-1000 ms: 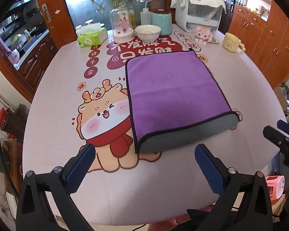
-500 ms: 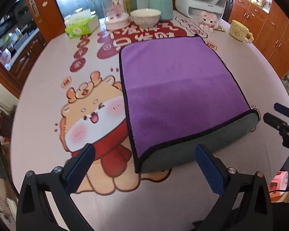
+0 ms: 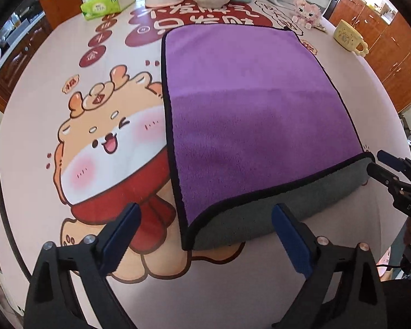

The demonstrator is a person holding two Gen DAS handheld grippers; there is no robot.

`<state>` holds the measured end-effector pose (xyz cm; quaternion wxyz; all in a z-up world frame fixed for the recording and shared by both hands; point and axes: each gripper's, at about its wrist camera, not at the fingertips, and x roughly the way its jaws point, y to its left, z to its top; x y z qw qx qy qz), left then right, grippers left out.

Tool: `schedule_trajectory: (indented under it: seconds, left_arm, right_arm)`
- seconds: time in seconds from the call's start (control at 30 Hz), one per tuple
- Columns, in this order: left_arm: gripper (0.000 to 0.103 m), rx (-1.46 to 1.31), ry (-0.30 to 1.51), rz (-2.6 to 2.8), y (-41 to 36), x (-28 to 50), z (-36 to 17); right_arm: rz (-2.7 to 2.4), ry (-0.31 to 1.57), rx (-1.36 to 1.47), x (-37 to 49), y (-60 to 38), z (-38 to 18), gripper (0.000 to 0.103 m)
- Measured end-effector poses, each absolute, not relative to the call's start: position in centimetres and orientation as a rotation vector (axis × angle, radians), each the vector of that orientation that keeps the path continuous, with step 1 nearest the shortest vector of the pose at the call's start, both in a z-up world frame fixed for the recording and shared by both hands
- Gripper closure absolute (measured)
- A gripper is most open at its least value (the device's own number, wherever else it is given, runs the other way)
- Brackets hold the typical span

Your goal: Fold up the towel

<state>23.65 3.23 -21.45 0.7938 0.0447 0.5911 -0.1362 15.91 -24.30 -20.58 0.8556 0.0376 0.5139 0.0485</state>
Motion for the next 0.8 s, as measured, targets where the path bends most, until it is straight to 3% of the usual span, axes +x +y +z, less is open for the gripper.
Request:
schedule_trajectory:
  seconds: [0.17, 0.23, 0.67, 0.8]
  left_arm:
    - [0.018, 0.068, 1.288, -0.3, 3.4, 23.8, -21.8]
    - [0.024, 0.054, 1.292, -0.305, 3.4, 23.9, -21.8]
    - [0.041, 0.009, 1.27, -0.339, 3.4, 23.3, -20.7]
    - [0.053, -0.009, 1.279, -0.355, 3.6, 23.0, -20.7]
  right_arm:
    - [0.116, 1.103, 0.08, 15.8, -24.2, -21.2, 0.047]
    - [0.119, 1.106, 0.083, 15.8, -24.3, -21.3, 0.049]
    - [0.125, 1.107, 0.079, 15.6, -24.1, -21.4, 0.059]
    - [0.125, 1.105, 0.074, 15.6, -24.2, -21.1, 0.061]
